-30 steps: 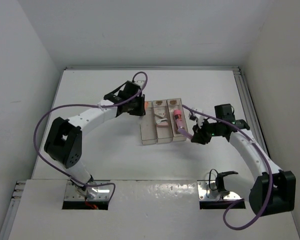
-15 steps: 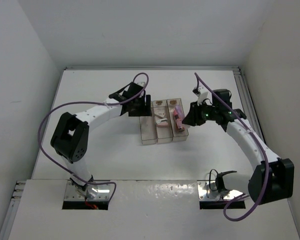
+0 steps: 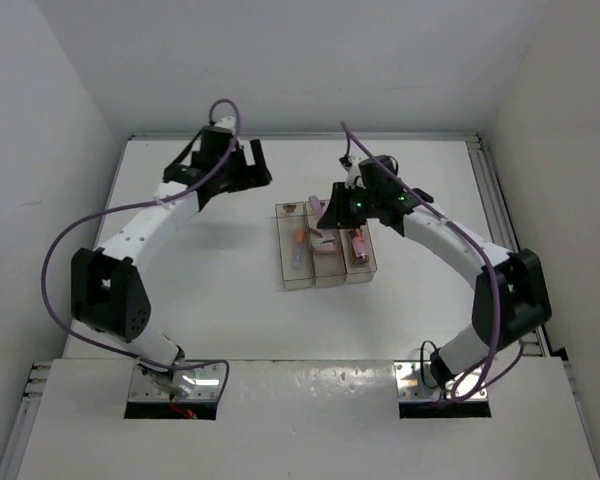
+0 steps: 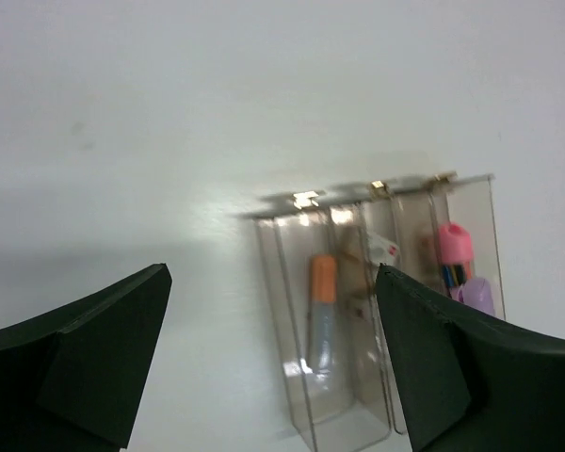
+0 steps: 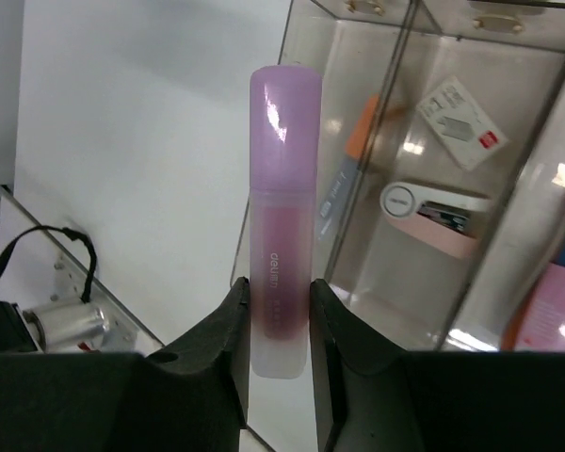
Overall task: Sort the stationery into containers
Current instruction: Place the stationery in the storage box, then reset both arms
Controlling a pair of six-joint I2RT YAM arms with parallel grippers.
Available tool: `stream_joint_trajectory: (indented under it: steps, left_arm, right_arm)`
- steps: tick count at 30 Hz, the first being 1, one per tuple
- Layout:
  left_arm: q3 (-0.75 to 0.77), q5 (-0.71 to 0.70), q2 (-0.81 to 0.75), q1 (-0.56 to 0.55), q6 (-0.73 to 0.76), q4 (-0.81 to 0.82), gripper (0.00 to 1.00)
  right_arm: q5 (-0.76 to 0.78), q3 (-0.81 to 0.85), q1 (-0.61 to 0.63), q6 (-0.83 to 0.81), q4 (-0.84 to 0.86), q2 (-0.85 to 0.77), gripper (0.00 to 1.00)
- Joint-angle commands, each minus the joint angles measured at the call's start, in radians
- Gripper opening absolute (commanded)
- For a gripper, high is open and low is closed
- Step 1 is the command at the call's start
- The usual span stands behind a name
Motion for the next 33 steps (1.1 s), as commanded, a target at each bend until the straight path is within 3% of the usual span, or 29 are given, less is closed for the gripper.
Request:
stream_joint_trajectory:
  steps: [1, 11, 14, 15, 18, 19, 20, 27, 33]
  left_arm:
    - [-0.022, -0.022, -0.074, 0.092, 0.034, -0.004, 0.97]
    - [-0.13, 0.006, -0.139, 0.178, 0.093, -0.055, 1.0]
    - [-0.125, 0.009, -0.129, 0.194, 0.13, -0.073, 1.0]
    - [-0.119, 0.011, -0.125, 0.201, 0.14, -0.088, 1.0]
    - [-0.087, 0.012, -0.093, 0.207, 0.163, -0.133, 1.0]
    - [-0.075, 0.008, -0.079, 0.206, 0.164, -0.148, 1.0]
    - [-0.037, 0.011, -0.05, 0.21, 0.182, -0.183, 1.0]
    - [0.103, 0.119, 0.042, 0.264, 0.288, -0.213, 1.0]
    - [0.137, 0.141, 0.093, 0.315, 0.285, -0.191, 1.0]
  right_arm:
    - [0.07, 0.092, 0.054, 0.126, 0.038, 0.07, 0.0]
    - [0.133, 0.165, 0.131, 0.189, 0.04, 0.231, 0.01]
    - [0.13, 0.2, 0.139, 0.18, 0.041, 0.269, 0.19]
    - [0.126, 0.216, 0.142, 0.177, 0.04, 0.289, 0.38]
    - [0.11, 0.236, 0.149, 0.174, 0.033, 0.314, 0.56]
    - [0.11, 0.25, 0.152, 0.168, 0.027, 0.315, 0.68]
    - [0.107, 0.257, 0.152, 0.162, 0.027, 0.314, 0.71]
    - [0.069, 0.388, 0.094, 0.05, -0.025, 0.243, 0.75]
    - [0.07, 0.347, -0.189, -0.194, -0.112, 0.084, 0.76]
